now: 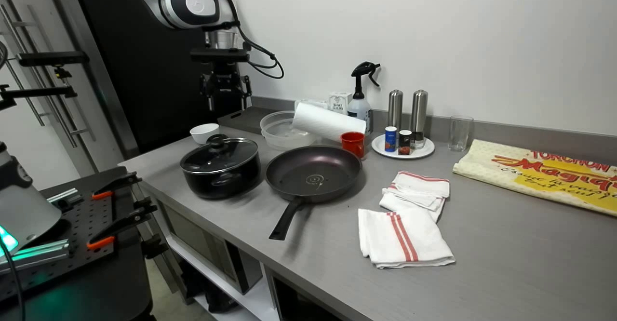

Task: Remove the lid on the pot

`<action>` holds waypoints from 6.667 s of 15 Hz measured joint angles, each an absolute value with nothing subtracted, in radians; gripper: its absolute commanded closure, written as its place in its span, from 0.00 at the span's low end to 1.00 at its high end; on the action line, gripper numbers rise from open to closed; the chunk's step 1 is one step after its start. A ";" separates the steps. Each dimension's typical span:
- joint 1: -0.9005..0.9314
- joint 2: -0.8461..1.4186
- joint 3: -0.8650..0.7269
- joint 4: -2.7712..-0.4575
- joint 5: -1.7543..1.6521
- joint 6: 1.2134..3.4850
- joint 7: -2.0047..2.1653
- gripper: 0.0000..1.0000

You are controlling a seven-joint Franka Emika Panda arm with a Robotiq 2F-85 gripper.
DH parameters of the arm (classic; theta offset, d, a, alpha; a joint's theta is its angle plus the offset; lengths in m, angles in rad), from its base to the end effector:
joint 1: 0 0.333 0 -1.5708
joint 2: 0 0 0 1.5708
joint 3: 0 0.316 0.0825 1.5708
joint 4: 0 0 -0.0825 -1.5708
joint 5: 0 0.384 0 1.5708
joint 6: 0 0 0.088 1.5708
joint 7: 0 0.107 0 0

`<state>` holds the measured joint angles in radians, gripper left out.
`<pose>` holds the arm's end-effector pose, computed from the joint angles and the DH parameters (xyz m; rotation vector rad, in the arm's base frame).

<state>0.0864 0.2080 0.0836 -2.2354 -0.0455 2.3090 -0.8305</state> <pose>0.5214 0.0888 0.2666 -2.7003 -1.5331 0.2034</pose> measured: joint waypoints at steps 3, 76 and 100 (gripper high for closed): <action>0.086 0.236 0.095 -2.258 -0.048 2.370 -0.842 0.00; 0.056 0.209 0.165 -2.337 -0.081 2.420 -0.732 0.74; -0.199 0.468 0.095 -1.894 0.190 2.294 -0.735 0.74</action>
